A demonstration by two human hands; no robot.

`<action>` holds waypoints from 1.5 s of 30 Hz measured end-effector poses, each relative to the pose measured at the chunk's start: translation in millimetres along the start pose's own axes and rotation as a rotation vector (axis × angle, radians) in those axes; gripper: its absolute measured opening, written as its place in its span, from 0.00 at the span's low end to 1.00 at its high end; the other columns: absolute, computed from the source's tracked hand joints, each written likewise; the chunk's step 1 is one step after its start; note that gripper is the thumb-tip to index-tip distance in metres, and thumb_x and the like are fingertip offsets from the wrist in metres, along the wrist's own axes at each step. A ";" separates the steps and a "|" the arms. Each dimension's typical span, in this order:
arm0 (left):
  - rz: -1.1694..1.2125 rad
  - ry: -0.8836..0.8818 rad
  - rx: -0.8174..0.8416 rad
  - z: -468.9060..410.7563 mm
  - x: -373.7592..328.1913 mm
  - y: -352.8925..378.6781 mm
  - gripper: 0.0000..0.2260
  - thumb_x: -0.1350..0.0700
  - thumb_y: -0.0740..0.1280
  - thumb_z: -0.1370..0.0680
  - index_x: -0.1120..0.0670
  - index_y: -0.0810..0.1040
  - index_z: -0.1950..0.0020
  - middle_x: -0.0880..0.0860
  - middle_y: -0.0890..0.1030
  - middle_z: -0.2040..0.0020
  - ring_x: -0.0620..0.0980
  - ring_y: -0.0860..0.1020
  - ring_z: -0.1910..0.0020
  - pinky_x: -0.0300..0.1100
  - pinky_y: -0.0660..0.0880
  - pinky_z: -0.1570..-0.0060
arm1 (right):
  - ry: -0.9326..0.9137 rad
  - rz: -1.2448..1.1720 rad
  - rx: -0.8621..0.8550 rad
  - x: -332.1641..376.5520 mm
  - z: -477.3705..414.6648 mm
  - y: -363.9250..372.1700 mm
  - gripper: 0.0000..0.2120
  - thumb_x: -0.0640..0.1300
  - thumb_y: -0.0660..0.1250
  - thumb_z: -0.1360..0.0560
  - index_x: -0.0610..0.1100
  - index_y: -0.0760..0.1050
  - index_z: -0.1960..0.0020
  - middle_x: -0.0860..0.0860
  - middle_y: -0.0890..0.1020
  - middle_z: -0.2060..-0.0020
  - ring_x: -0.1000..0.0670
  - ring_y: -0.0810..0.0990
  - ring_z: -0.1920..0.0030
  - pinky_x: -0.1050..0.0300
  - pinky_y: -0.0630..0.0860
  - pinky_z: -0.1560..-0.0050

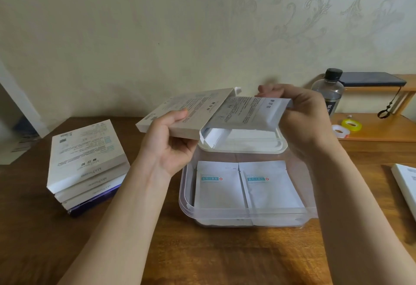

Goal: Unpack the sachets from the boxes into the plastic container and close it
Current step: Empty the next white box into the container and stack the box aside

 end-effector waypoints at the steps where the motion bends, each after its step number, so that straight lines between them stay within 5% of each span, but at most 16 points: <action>1: 0.017 0.020 -0.005 -0.3 -1.7 -2.0 0.12 0.64 0.69 0.23 0.61 0.79 0.40 0.60 0.87 0.50 0.56 0.87 0.53 0.49 0.82 0.47 | 0.026 -0.057 -0.015 -1.3 -1.2 -2.9 0.19 0.23 0.68 0.28 0.47 0.84 0.56 0.49 0.85 0.50 0.46 0.83 0.44 0.53 0.82 0.46; 8: 0.102 0.156 -0.061 -4.3 -3.9 -10.3 0.20 0.65 0.71 0.24 0.59 0.75 0.32 0.60 0.87 0.49 0.56 0.87 0.52 0.45 0.85 0.59 | 0.166 -0.407 -0.091 -0.5 -4.8 -13.6 0.04 0.32 0.69 0.30 0.35 0.80 0.55 0.39 0.82 0.58 0.41 0.82 0.57 0.46 0.78 0.53; 11: 0.133 0.214 -0.049 -4.4 -1.5 -12.5 0.23 0.64 0.72 0.25 0.56 0.74 0.30 0.59 0.86 0.47 0.55 0.87 0.50 0.43 0.83 0.62 | 0.305 -0.223 -0.077 -5.1 -3.7 -12.9 0.13 0.33 0.72 0.33 0.29 0.78 0.49 0.33 0.82 0.56 0.36 0.83 0.58 0.39 0.81 0.54; 13: 0.148 0.247 -0.043 -4.4 1.8 -12.8 0.23 0.63 0.72 0.25 0.55 0.73 0.30 0.59 0.86 0.45 0.55 0.86 0.48 0.43 0.83 0.61 | 0.402 -0.019 -0.016 -9.6 1.0 -8.9 0.05 0.30 0.71 0.28 0.36 0.79 0.54 0.35 0.83 0.57 0.36 0.84 0.59 0.36 0.82 0.54; 18: 0.184 0.268 -0.025 -4.5 10.8 -10.0 0.23 0.63 0.72 0.24 0.54 0.72 0.30 0.58 0.87 0.50 0.54 0.87 0.50 0.43 0.83 0.60 | 0.538 0.295 0.145 -19.5 8.0 -0.8 0.10 0.30 0.69 0.26 0.44 0.76 0.53 0.39 0.85 0.54 0.38 0.85 0.55 0.37 0.83 0.51; 26: 0.085 0.256 0.000 -0.9 21.6 -4.7 0.18 0.62 0.71 0.23 0.54 0.76 0.34 0.54 0.88 0.55 0.50 0.87 0.57 0.41 0.82 0.62 | 0.746 0.471 0.377 -23.6 31.2 38.3 0.13 0.36 0.69 0.27 0.41 0.74 0.44 0.40 0.81 0.48 0.37 0.83 0.48 0.39 0.82 0.48; 30: 0.087 0.242 0.019 -1.6 22.7 -4.8 0.16 0.63 0.71 0.23 0.54 0.77 0.37 0.54 0.88 0.53 0.50 0.87 0.55 0.41 0.82 0.63 | 0.768 0.464 0.391 -32.5 39.5 55.9 0.11 0.38 0.65 0.30 0.42 0.72 0.48 0.37 0.80 0.45 0.35 0.82 0.45 0.30 0.79 0.46; 38: 0.058 0.247 0.045 -1.1 24.7 -4.8 0.14 0.62 0.71 0.23 0.52 0.77 0.38 0.55 0.87 0.49 0.52 0.86 0.49 0.43 0.83 0.53 | 0.763 0.856 0.644 -30.6 43.7 44.5 0.09 0.38 0.72 0.25 0.42 0.74 0.49 0.41 0.84 0.57 0.41 0.87 0.62 0.44 0.85 0.56; 45: 0.046 0.253 0.061 -1.7 25.1 -4.3 0.16 0.62 0.70 0.23 0.51 0.77 0.37 0.54 0.87 0.50 0.51 0.86 0.51 0.42 0.83 0.58 | 0.754 0.915 0.708 -31.3 46.7 45.8 0.07 0.35 0.72 0.25 0.39 0.76 0.49 0.44 0.86 0.65 0.49 0.87 0.67 0.56 0.83 0.59</action>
Point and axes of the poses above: each hand's wrist, its own z-axis away from the middle knuckle, its own y-axis out of the palm, x = y × z, the point moved 2 cm from there along -z, towards the middle knuckle
